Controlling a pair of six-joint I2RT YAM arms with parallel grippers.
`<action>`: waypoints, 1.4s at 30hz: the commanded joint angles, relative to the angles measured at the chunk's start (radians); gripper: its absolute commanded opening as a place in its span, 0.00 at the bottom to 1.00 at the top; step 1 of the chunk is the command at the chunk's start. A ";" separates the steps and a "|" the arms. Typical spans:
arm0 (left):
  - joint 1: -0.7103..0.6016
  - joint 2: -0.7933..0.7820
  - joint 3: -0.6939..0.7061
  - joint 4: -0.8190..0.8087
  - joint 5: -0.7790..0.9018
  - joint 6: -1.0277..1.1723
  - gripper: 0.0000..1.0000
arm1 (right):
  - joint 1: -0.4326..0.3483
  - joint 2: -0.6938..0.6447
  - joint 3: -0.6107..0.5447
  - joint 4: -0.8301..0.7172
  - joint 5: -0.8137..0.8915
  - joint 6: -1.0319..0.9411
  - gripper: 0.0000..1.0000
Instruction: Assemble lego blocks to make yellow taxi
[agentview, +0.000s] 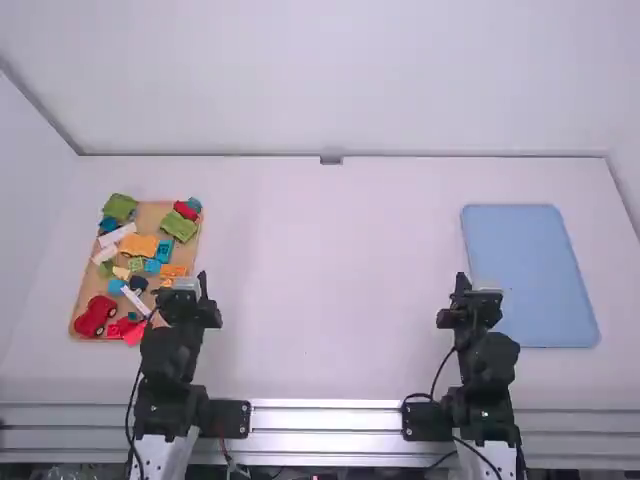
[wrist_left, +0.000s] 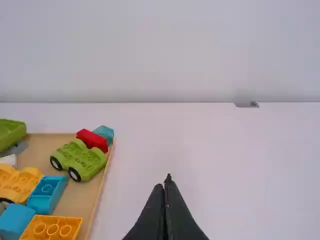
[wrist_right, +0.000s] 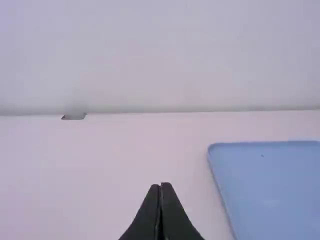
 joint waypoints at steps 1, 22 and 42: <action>0.000 0.000 0.000 0.000 0.000 0.000 0.00 | 0.000 0.000 0.000 0.000 0.000 0.000 0.00; -0.007 0.174 0.165 -0.038 -0.011 -0.002 0.17 | 0.066 0.342 0.337 -0.082 -0.110 -0.117 0.17; -0.002 0.582 0.534 -0.134 -0.174 -0.137 0.53 | 0.317 1.184 1.166 -0.259 -0.345 -0.379 0.53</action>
